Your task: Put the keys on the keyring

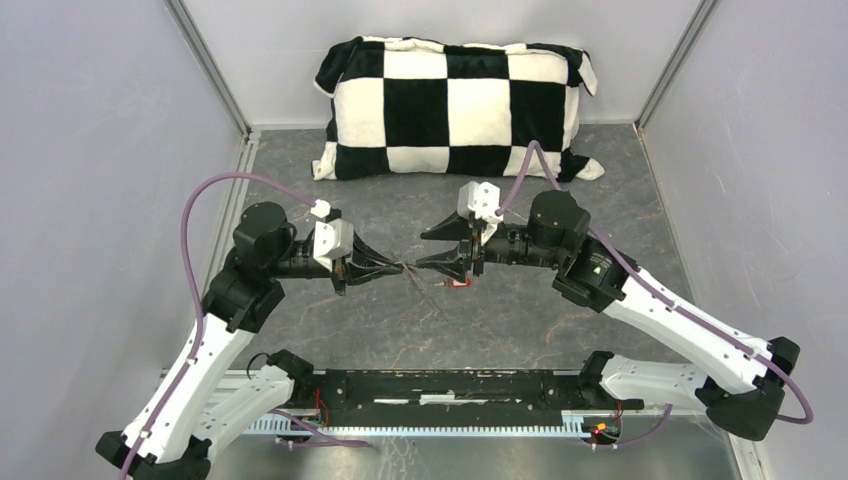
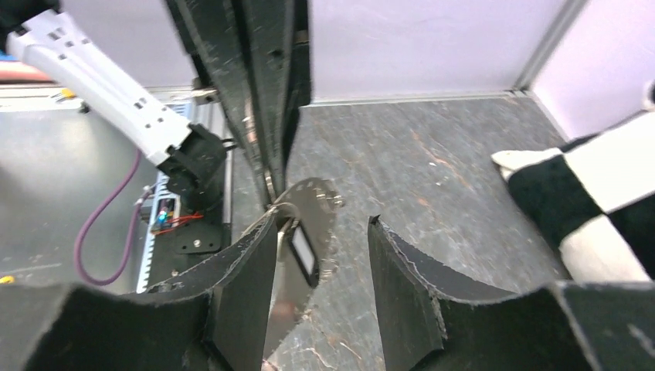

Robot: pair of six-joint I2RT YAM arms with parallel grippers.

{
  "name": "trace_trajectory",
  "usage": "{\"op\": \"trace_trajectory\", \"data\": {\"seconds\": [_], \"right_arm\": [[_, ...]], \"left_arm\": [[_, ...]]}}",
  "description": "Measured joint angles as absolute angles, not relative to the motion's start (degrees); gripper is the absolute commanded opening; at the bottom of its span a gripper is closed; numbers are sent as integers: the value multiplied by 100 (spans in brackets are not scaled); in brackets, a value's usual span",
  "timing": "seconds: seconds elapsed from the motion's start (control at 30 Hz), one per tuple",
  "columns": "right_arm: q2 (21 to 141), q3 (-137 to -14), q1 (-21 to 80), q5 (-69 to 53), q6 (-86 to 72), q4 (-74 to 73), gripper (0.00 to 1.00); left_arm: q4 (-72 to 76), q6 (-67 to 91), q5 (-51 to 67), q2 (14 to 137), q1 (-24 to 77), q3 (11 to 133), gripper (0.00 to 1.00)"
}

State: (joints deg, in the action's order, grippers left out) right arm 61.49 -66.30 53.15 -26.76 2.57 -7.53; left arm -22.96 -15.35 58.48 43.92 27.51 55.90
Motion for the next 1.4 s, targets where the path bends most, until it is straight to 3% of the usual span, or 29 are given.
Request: {"op": "trace_trajectory", "data": {"seconds": [0.27, 0.47, 0.77, 0.87, 1.0, 1.07, 1.2, 1.4], "right_arm": [[6158, -6136, 5312, -3474, -25, 150, 50], [6200, -6082, 5312, -3769, -322, 727, 38], [6353, -6049, 5312, -3953, -473, 851, 41], [6403, -6049, 5312, -4007, -469, 816, 28], [6458, -6055, 5310, -4014, -467, 816, 1], [6495, -6071, 5312, -4058, -467, 805, 0], [6584, -6233, 5325, -4101, -427, 545, 0], [7076, -7299, 5653, -3391, 336, -1188, 0]], "left_arm": [[-1570, -718, 6250, 4622, 2751, 5590, 2], [-1555, -683, 6359, 4624, 2751, 5592, 2], [-1573, -683, 6368, 4630, 2751, 5618, 2], [-1601, -685, 6370, 4635, 2751, 5631, 2], [-1669, -690, 6423, 4641, 2751, 5634, 2], [-1765, -716, 6464, 4654, 2749, 5649, 3], [-2145, -1100, 6458, 4727, 2746, 5795, 24], [-3546, -2502, 6093, 5039, 2749, 6396, 24]]}}
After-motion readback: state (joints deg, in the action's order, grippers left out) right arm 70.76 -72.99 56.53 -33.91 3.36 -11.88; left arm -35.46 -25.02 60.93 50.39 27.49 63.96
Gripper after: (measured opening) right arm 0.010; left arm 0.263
